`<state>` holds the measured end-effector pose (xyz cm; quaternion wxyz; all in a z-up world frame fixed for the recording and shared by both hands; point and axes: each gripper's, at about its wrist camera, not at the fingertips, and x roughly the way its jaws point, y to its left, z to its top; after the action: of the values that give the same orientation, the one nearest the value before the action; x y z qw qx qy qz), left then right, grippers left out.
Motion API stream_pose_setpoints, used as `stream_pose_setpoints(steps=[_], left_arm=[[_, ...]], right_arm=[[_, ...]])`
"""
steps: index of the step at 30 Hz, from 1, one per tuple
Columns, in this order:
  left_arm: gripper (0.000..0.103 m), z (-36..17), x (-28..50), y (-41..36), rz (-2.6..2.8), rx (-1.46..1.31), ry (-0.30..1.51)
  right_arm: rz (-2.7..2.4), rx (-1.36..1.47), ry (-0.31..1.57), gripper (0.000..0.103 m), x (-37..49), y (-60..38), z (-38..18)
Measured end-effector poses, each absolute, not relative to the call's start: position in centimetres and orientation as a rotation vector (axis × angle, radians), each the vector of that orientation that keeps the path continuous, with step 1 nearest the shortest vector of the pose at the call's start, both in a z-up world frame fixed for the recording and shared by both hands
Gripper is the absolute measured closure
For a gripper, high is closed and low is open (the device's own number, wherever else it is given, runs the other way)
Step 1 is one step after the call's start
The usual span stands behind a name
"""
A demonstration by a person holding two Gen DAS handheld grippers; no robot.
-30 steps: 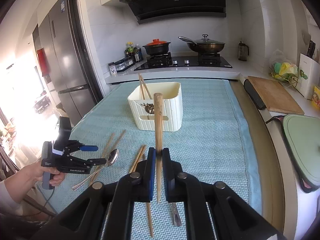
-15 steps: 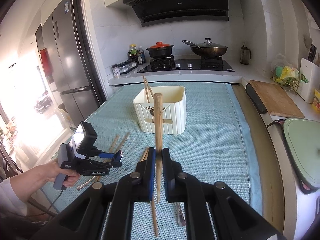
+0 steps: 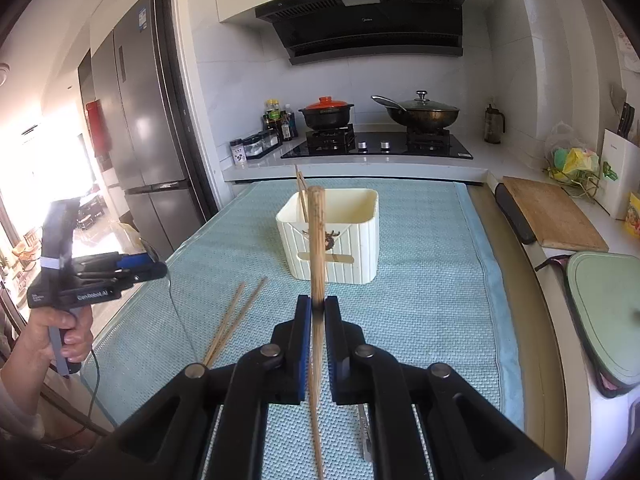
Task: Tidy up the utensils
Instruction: 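Lower the spoon into the white holder with the left tool while the right tool drops its chopstick in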
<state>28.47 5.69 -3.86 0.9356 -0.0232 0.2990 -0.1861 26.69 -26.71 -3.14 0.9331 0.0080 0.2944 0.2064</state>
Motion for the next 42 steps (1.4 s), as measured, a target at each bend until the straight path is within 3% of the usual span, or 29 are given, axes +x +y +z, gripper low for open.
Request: stream_pose_setpoints(steps=[16, 28, 34, 42], left_arm=[[0.062, 1.3, 32.6, 6.0, -0.396, -0.095, 0.550], [0.062, 8.4, 42.7, 3.9, -0.340, -0.153, 0.420], [0.062, 4.6, 49.3, 2.0, -0.313, -0.200, 0.503], [0.062, -4.1, 54.7, -0.9, -0.289, -0.174, 0.724]], right_arm=[[0.437, -0.054, 0.535, 0.096, 30.4, -24.3, 1.5], [0.385, -0.053, 0.349, 0.096, 40.9, -22.3, 7.6], [0.385, -0.074, 0.425, 0.096, 47.3, -21.1, 4.1], [0.373, -0.056, 0.742, 0.096, 54.1, -20.9, -4.2]])
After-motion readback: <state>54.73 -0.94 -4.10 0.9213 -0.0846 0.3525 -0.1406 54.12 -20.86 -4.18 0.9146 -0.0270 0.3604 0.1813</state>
